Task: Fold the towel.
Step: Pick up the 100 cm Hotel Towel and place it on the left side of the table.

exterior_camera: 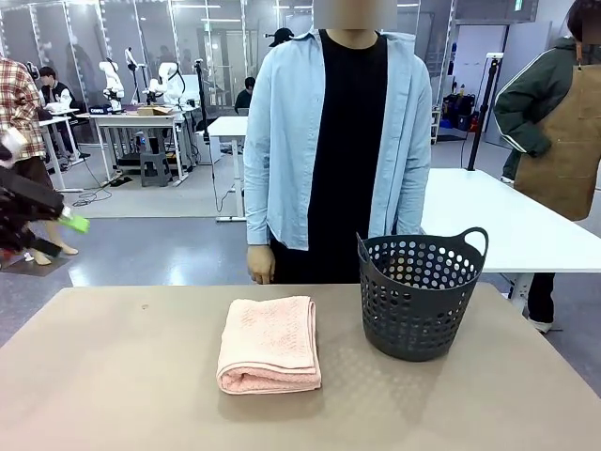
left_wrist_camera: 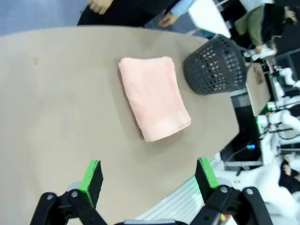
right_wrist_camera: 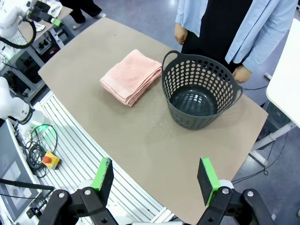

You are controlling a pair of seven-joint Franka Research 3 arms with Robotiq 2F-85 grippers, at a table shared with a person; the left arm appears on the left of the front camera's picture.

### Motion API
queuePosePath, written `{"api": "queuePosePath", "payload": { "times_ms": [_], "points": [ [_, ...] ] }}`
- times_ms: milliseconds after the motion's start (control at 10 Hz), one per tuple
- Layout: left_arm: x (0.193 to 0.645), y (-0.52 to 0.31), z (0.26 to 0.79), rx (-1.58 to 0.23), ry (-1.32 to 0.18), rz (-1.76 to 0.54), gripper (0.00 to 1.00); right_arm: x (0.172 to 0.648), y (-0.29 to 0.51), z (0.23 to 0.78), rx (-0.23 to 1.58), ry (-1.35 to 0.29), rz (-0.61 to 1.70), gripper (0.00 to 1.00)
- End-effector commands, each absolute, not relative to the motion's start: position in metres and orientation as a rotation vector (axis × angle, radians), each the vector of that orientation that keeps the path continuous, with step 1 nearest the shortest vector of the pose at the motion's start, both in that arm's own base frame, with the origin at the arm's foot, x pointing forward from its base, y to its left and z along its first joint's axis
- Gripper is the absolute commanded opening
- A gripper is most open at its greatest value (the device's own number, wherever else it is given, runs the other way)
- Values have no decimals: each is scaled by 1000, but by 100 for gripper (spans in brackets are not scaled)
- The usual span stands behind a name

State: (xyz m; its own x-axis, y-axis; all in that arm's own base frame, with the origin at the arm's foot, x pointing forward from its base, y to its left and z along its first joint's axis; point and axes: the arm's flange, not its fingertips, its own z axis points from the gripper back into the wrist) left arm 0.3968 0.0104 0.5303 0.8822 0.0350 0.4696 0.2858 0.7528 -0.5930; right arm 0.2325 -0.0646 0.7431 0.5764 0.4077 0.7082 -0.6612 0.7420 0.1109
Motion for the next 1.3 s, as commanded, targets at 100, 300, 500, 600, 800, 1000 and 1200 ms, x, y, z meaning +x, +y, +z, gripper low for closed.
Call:
{"api": "queuePosePath", "payload": {
  "times_ms": [100, 300, 500, 600, 800, 1000, 1200],
  "points": [
    [396, -9, 476, -754, -520, -44, 100, 233, -63, 744, 384, -713, 619, 91],
    [394, -16, 456, -784, -486, -28, 100, 233, -63, 744, 384, -713, 619, 91],
    [392, -13, 460, -815, -498, -18, 100, 233, -63, 744, 384, -713, 619, 91],
    [389, -12, 458, -786, -459, -16, 100, 233, -63, 744, 384, -713, 619, 91],
    [389, -12, 458, -786, -459, -16, 100, 233, -63, 744, 384, -713, 619, 91],
    [389, -12, 458, -786, -459, -16, 100, 233, -63, 744, 384, -713, 619, 91],
    [389, -12, 458, -782, -467, -8, 100, 233, -63, 744, 384, -713, 619, 91]
  ]
}}
